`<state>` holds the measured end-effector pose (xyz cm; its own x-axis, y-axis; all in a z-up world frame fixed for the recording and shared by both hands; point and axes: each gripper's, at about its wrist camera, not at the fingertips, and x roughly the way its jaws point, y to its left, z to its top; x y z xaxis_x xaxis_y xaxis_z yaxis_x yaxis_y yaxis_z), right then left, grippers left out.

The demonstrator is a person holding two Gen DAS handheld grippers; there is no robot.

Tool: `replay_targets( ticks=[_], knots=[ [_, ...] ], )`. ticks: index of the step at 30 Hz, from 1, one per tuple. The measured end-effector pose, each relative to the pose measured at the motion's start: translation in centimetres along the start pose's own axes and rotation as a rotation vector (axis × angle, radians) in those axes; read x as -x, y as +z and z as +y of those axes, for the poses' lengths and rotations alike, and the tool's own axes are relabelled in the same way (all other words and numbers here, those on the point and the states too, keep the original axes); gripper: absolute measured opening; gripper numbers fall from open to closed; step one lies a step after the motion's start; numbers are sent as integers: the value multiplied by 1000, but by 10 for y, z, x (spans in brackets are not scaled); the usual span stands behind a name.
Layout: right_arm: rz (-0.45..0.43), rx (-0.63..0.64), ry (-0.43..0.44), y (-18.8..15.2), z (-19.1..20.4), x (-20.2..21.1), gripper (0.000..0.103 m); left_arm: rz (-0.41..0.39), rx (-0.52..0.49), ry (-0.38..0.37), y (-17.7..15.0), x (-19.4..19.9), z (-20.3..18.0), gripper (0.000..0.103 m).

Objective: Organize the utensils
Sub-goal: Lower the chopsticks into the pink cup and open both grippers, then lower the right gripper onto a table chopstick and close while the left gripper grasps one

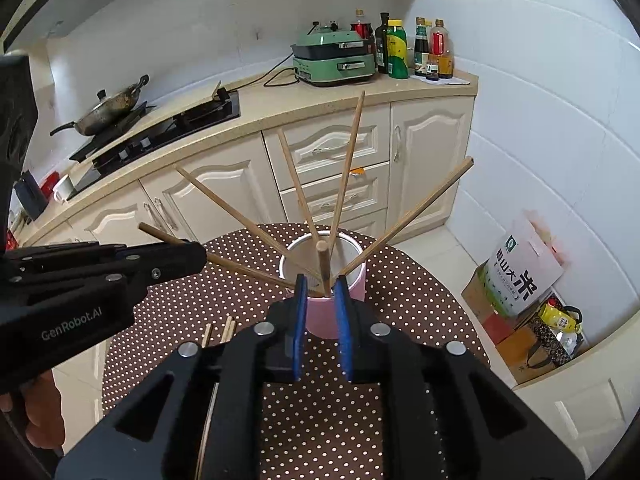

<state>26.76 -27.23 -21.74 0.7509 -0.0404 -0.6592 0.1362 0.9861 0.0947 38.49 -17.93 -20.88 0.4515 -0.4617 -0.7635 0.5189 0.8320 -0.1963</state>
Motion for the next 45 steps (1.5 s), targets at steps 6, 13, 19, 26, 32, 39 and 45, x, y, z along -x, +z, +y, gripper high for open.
replay_targets(
  ticks=[6, 13, 19, 26, 32, 39, 45],
  knots=[
    [-27, -36, 9, -3, 1, 15, 23, -33, 17, 14, -10, 21, 9, 46],
    [-32, -64, 33, -15, 14, 32, 24, -80, 57, 50, -35, 51, 36, 49],
    [22, -31, 70, -38, 41, 29, 24, -49, 139, 102, -71, 57, 77, 50],
    [112, 7, 111, -60, 68, 10, 24, 56, 209, 151, -116, 41, 115, 50],
    [170, 37, 129, -69, 82, -9, 24, 165, 233, 149, -140, 10, 125, 51],
    [248, 66, 137, -75, 88, -36, 24, 267, 216, 143, -150, -32, 120, 53],
    [299, 74, 152, -78, 87, -54, 24, 334, 204, 163, -158, -64, 121, 53]
  ],
)
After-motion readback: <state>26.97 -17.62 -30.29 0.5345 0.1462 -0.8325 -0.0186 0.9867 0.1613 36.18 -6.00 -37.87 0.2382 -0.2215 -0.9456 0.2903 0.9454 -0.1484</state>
